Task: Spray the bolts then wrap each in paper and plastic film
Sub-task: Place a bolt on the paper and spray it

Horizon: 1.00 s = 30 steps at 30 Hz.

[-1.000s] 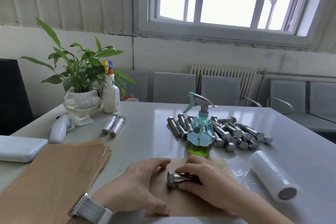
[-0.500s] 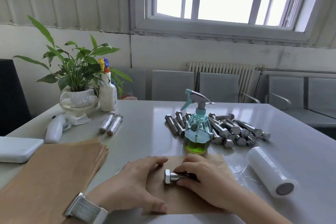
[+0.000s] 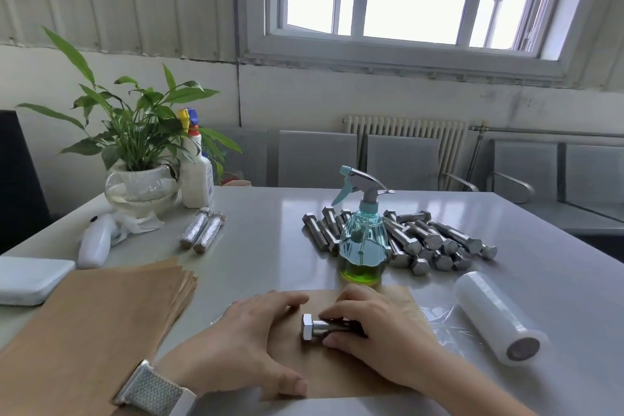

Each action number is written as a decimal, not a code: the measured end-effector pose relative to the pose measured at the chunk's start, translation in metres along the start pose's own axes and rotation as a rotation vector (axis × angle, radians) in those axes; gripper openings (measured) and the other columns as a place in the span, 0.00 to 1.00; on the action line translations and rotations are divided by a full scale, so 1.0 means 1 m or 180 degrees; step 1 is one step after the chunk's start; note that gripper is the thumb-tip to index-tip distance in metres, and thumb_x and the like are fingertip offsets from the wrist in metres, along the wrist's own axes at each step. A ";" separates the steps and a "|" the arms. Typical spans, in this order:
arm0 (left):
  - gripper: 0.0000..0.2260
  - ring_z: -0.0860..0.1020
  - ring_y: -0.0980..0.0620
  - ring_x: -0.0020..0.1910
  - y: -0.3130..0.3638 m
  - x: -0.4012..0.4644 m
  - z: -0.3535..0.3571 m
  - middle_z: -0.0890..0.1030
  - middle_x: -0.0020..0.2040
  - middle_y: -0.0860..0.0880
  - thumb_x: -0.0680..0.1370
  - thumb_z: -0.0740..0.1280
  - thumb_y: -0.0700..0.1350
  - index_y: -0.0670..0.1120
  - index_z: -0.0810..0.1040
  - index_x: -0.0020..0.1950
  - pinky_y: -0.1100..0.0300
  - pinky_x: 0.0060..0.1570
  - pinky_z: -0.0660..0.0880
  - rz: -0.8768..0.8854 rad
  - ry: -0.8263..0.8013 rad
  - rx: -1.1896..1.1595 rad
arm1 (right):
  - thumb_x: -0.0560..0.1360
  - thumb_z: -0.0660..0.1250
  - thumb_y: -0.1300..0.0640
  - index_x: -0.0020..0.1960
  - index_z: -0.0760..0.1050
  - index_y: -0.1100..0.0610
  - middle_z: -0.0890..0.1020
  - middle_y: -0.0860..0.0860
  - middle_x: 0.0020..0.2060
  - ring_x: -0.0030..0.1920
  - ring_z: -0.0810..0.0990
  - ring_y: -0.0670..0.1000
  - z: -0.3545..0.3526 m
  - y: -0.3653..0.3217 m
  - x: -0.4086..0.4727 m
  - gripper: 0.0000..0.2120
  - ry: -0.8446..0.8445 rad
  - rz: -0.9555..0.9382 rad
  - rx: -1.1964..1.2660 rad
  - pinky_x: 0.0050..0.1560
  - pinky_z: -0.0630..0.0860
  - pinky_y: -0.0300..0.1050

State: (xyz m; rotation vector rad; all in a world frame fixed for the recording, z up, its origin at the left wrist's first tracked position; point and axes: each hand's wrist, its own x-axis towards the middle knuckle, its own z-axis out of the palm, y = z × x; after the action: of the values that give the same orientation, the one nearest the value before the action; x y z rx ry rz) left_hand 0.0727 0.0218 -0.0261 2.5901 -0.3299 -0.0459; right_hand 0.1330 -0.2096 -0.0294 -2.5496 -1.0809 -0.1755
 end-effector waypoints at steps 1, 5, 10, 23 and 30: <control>0.41 0.61 0.63 0.66 0.000 0.000 0.000 0.61 0.61 0.76 0.58 0.76 0.69 0.76 0.57 0.65 0.63 0.68 0.60 0.0020 0.0024 0.0001 | 0.72 0.69 0.36 0.59 0.80 0.43 0.75 0.38 0.50 0.51 0.73 0.37 -0.004 0.001 0.001 0.18 0.0163 0.0162 0.0140 0.52 0.63 0.28; 0.37 0.66 0.71 0.64 -0.002 0.001 -0.002 0.70 0.65 0.70 0.62 0.75 0.67 0.68 0.65 0.68 0.68 0.67 0.63 0.0086 0.0206 -0.0363 | 0.69 0.74 0.41 0.58 0.78 0.56 0.78 0.48 0.48 0.48 0.76 0.46 -0.038 0.017 0.029 0.24 0.1959 0.1214 0.0913 0.48 0.68 0.39; 0.27 0.69 0.76 0.60 -0.002 0.002 -0.001 0.75 0.61 0.68 0.69 0.74 0.62 0.61 0.72 0.67 0.81 0.57 0.62 0.0166 0.0434 -0.0513 | 0.67 0.75 0.36 0.70 0.65 0.59 0.73 0.53 0.61 0.61 0.73 0.54 -0.055 0.031 0.083 0.42 0.1506 0.1901 0.1300 0.56 0.70 0.47; 0.27 0.71 0.73 0.60 -0.003 0.004 0.000 0.76 0.60 0.66 0.70 0.72 0.64 0.60 0.74 0.66 0.69 0.64 0.68 0.0103 0.0461 -0.0640 | 0.62 0.71 0.27 0.61 0.68 0.60 0.76 0.56 0.61 0.66 0.72 0.60 -0.030 -0.006 0.130 0.44 0.2698 0.2809 0.1134 0.64 0.68 0.58; 0.26 0.71 0.72 0.60 -0.003 0.003 0.000 0.76 0.60 0.67 0.70 0.72 0.64 0.59 0.74 0.66 0.67 0.64 0.68 0.0146 0.0449 -0.0625 | 0.67 0.70 0.32 0.61 0.66 0.61 0.79 0.57 0.60 0.65 0.74 0.60 -0.027 -0.004 0.137 0.38 0.2662 0.2881 0.0947 0.64 0.64 0.57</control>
State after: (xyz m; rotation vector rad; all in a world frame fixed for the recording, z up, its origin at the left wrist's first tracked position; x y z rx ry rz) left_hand 0.0765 0.0229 -0.0277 2.3757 -0.3161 0.1146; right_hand 0.2269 -0.1260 0.0313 -2.0790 0.3365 -0.6749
